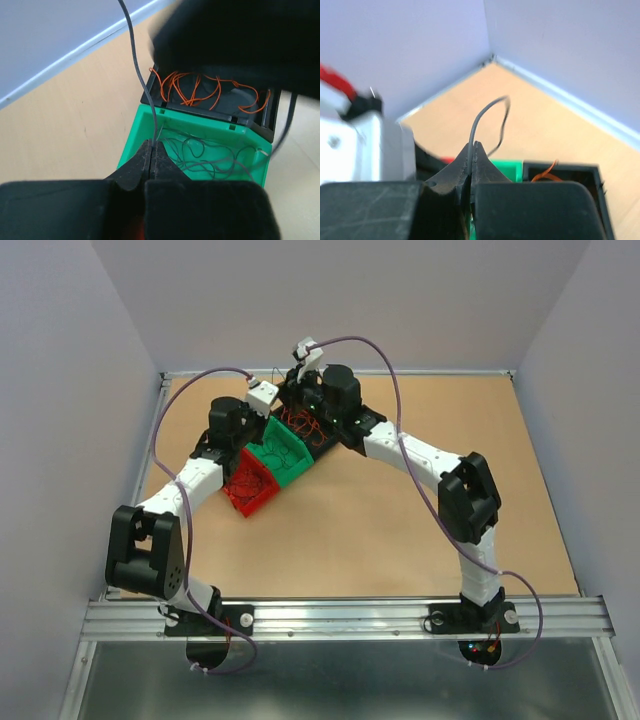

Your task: Untangle the cables

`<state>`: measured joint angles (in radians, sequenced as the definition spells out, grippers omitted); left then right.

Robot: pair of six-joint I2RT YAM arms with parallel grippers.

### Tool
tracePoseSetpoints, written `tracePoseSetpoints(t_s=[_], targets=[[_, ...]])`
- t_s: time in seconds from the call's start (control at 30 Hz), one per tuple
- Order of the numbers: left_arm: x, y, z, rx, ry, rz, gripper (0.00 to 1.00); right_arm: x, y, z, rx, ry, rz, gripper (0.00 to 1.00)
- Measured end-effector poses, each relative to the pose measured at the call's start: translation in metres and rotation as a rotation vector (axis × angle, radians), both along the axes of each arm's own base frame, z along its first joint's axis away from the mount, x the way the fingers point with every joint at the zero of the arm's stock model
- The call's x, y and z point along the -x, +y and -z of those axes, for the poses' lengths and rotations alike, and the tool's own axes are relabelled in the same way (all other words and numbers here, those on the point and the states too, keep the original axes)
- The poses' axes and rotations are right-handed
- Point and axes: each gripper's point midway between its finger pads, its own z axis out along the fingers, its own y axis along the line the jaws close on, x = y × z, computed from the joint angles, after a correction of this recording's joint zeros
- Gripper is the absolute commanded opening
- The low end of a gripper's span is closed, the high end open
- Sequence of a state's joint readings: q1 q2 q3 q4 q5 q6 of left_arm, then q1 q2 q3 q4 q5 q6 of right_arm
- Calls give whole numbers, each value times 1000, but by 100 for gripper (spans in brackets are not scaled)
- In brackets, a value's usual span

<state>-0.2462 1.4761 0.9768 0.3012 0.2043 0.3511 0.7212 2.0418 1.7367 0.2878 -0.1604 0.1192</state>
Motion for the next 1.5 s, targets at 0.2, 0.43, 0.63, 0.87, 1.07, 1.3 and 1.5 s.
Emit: tracePoseSetpoints(t_s=[0.2,0.43,0.63,0.87,1.07,1.3,1.5], targets=[[0,8,11,10,-3,-44,0,-9,3,-46,-50,-101,18,1],[-2,17,13,32,-11,-87,0,-14,4,-19,-30,-89,28,0],[-3,20,18,37,-9,-110,0,-11,3,50,34,-13,27,0],[1,20,59,16,86,-110,0,4,23,137,124,80,-3,0],[6,24,105,-8,237,-130,0,18,33,208,232,225,-11,1],[11,22,109,-21,272,-117,0,17,29,237,285,356,56,13],[13,19,109,-24,273,-99,4,20,22,232,296,396,90,44]])
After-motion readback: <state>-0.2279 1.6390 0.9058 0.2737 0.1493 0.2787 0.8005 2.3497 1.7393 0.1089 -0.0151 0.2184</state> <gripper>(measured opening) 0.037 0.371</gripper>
